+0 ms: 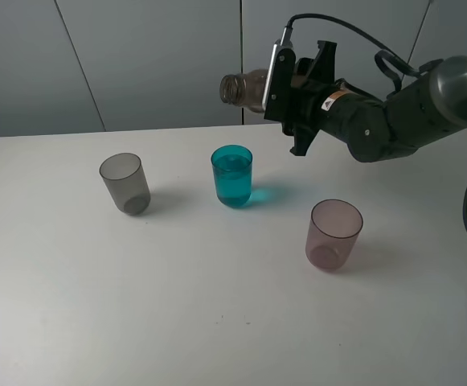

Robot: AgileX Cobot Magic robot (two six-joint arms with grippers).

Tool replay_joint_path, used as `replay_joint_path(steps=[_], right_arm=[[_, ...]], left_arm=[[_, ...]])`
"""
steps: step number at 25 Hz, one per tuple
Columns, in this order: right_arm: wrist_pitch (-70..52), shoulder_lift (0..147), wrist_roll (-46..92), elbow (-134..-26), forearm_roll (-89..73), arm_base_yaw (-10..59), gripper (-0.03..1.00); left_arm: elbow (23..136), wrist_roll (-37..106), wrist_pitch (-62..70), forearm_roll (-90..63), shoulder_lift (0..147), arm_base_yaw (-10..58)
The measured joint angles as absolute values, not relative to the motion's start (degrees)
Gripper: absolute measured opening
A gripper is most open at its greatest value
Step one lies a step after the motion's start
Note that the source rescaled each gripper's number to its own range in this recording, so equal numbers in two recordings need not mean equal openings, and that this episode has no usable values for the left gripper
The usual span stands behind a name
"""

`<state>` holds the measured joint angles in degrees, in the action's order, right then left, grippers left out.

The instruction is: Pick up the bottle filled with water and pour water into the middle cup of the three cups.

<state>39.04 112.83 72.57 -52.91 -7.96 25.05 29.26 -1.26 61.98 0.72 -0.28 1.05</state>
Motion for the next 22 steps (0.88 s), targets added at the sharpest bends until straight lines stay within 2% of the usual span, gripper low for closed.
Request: replay_joint_path(steps=[7, 12, 16, 22], right_arm=[[37.30, 111.46, 23.18, -53.01, 5.90, 18.75, 0.00], [37.29, 111.33, -3.29, -53.01, 19.25, 12.23, 0.00], [40.98, 111.33, -16.87, -53.01, 26.68, 6.33, 0.00], [44.33, 112.95, -20.78, -53.13, 27.87, 0.32, 0.00]], left_arm=[[29.26, -1.26, 61.98, 0.72, -0.28, 1.05], [29.26, -1.26, 61.98, 0.72, -0.28, 1.05], [29.26, -1.26, 61.98, 0.72, -0.28, 1.05], [29.26, -1.26, 61.98, 0.72, -0.28, 1.05]])
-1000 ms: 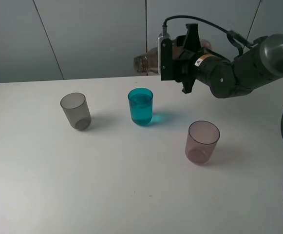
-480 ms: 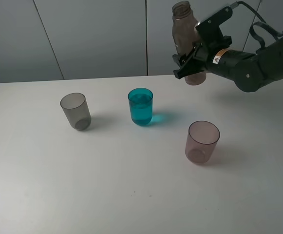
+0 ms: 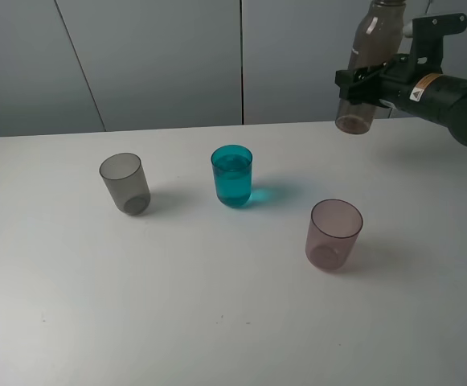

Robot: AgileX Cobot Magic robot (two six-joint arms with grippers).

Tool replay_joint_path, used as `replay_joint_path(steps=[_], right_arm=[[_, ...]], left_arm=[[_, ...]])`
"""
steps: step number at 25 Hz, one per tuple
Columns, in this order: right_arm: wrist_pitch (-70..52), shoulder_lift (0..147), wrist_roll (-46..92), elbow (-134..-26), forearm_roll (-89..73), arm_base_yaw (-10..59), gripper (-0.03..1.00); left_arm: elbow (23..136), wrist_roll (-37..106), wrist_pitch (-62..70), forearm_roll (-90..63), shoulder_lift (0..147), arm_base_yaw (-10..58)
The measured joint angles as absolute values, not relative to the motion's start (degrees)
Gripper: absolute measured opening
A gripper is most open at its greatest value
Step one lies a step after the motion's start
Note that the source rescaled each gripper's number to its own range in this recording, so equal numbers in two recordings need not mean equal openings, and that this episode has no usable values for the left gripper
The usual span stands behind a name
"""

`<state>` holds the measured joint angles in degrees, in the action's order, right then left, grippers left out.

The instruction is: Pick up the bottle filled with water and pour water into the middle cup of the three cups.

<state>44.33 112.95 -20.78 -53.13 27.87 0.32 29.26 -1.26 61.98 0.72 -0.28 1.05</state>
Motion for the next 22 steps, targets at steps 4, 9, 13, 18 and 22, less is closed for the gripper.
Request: replay_joint_path(steps=[4, 9, 13, 18, 22], right_arm=[[49.27, 118.13, -19.21, -53.13, 27.96, -0.72, 0.00], [56.18, 122.64, -12.85, -53.22, 28.91, -0.72, 0.00], [58.09, 124.94, -8.69, -53.22, 29.04, -0.72, 0.00], [58.22, 125.81, -7.51, -53.22, 29.15, -0.72, 0.00], [58.33, 126.61, -7.29, -53.22, 29.15, -0.72, 0.00]], left_arm=[[29.26, -1.26, 61.98, 0.72, -0.28, 1.05], [29.26, -1.26, 61.98, 0.72, -0.28, 1.05], [29.26, -1.26, 61.98, 0.72, -0.28, 1.05], [29.26, -1.26, 61.98, 0.72, -0.28, 1.05], [29.26, -1.26, 61.98, 0.72, -0.28, 1.05]])
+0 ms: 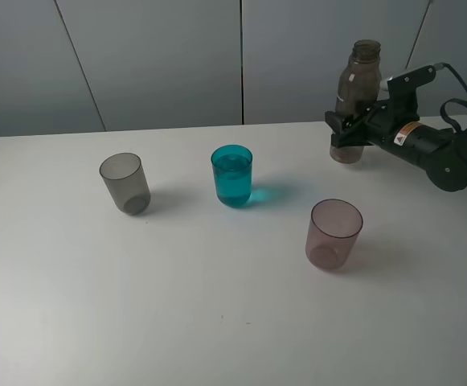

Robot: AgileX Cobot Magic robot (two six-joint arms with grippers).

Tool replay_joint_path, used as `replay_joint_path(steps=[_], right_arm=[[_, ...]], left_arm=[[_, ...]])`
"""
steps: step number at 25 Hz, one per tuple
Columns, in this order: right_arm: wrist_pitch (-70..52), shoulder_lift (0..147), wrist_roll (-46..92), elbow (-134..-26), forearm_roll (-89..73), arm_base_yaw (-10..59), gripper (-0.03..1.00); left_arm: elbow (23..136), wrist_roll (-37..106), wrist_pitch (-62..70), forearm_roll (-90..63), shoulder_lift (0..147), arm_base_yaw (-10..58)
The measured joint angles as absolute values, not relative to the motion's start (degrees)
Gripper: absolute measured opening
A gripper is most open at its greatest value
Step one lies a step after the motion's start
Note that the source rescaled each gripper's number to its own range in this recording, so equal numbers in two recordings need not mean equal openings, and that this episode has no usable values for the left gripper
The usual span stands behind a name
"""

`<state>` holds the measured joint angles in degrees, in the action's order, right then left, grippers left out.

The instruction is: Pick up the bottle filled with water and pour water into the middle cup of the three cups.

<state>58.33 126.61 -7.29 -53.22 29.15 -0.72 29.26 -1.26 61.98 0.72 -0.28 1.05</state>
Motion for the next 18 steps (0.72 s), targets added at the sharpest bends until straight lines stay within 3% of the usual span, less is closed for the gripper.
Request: replay_joint_path(steps=[11, 12, 15, 16, 18], right_arm=[[58.33, 128.62, -8.00, -53.22, 29.15, -0.61, 0.00], [58.33, 128.62, -8.09, -53.22, 29.15, -0.61, 0.05], [58.51, 128.62, -8.09, -53.22, 29.15, -0.39, 0.66], [58.56, 128.62, -8.09, -53.22, 29.15, -0.39, 0.81], [58.69, 128.51, -7.99, -52.35, 29.15, -0.39, 0.95]], left_arm=[[29.26, -1.26, 61.98, 0.72, -0.28, 1.05], [29.26, -1.26, 61.98, 0.72, -0.28, 1.05], [29.26, -1.26, 61.98, 0.72, -0.28, 1.05], [29.26, -1.26, 61.98, 0.72, -0.28, 1.05], [29.26, -1.26, 61.98, 0.72, -0.28, 1.05]])
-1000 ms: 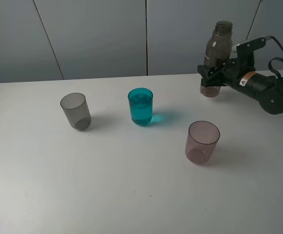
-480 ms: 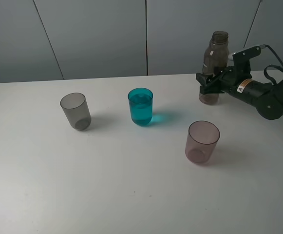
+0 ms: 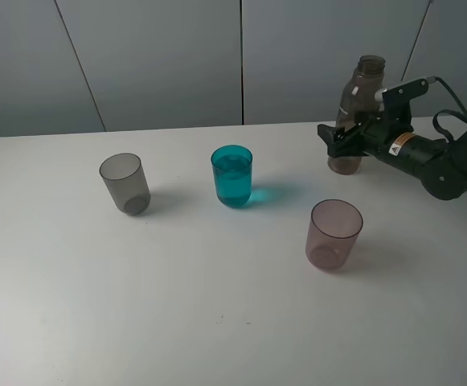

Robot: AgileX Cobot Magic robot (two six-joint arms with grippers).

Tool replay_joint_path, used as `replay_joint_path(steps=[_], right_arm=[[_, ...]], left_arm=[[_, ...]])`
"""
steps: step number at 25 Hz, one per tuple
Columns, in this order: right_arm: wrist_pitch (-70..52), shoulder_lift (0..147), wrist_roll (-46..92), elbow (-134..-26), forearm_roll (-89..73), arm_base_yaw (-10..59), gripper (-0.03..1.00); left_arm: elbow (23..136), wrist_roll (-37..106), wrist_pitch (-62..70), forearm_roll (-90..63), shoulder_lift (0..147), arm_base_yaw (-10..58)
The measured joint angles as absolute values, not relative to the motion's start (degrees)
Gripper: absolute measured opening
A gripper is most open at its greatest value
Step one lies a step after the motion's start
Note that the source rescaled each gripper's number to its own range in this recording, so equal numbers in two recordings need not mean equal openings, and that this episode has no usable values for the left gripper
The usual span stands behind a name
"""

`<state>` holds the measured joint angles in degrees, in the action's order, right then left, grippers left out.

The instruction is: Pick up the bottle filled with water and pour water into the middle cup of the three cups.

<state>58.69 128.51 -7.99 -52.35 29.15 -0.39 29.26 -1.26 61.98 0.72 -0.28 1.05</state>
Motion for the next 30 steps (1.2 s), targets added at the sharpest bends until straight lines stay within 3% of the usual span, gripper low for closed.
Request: replay_joint_path(steps=[7, 20, 24, 30], right_arm=[[56.68, 124.26, -3.85, -45.44, 27.90, -0.13, 0.99], [32.25, 101.65, -7.09, -33.36, 22.12, -1.57, 0.99], [15.94, 87.46, -14.48, -32.88, 21.92, -0.94, 0.99], [-14.71, 62.06, -16.20, -38.78, 21.00, 6.74, 0.99]], left_arm=[[29.26, -1.26, 61.98, 0.72, -0.28, 1.05], [29.26, -1.26, 61.98, 0.72, -0.28, 1.05], [29.26, -1.26, 61.98, 0.72, -0.28, 1.05], [29.26, -1.26, 61.98, 0.72, -0.28, 1.05]])
